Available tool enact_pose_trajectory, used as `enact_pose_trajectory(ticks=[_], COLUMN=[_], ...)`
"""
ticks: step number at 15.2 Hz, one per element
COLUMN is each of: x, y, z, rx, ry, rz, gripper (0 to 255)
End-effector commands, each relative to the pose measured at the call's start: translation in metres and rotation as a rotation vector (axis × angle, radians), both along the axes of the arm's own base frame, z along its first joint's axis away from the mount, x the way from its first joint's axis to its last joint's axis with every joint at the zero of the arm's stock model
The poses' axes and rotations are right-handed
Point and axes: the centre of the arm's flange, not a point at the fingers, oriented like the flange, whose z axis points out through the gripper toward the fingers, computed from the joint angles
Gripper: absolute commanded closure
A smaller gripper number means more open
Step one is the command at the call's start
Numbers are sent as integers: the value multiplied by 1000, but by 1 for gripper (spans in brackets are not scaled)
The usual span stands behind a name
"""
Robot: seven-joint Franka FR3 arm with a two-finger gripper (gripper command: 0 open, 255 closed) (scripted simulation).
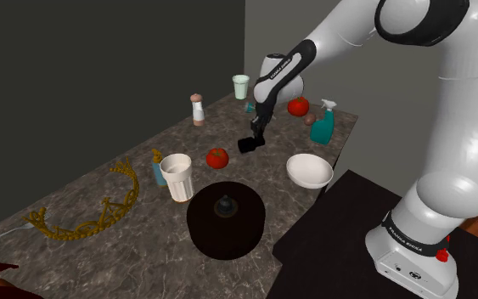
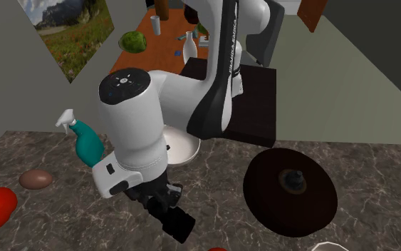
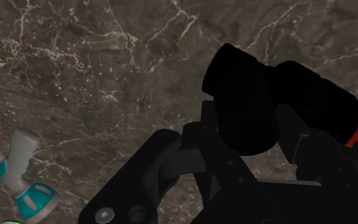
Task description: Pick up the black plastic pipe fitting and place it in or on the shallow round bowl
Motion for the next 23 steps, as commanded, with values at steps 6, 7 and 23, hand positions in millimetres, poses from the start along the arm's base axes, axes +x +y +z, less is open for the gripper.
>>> enact_pose_trajectory(ticks=[6, 7, 23], x=[0, 0, -137], y=[0, 0, -45], z=[38, 43, 89], rx=[0, 0, 0], ry=[0, 0, 0], rz=[0, 0, 0], gripper=[255, 255, 255])
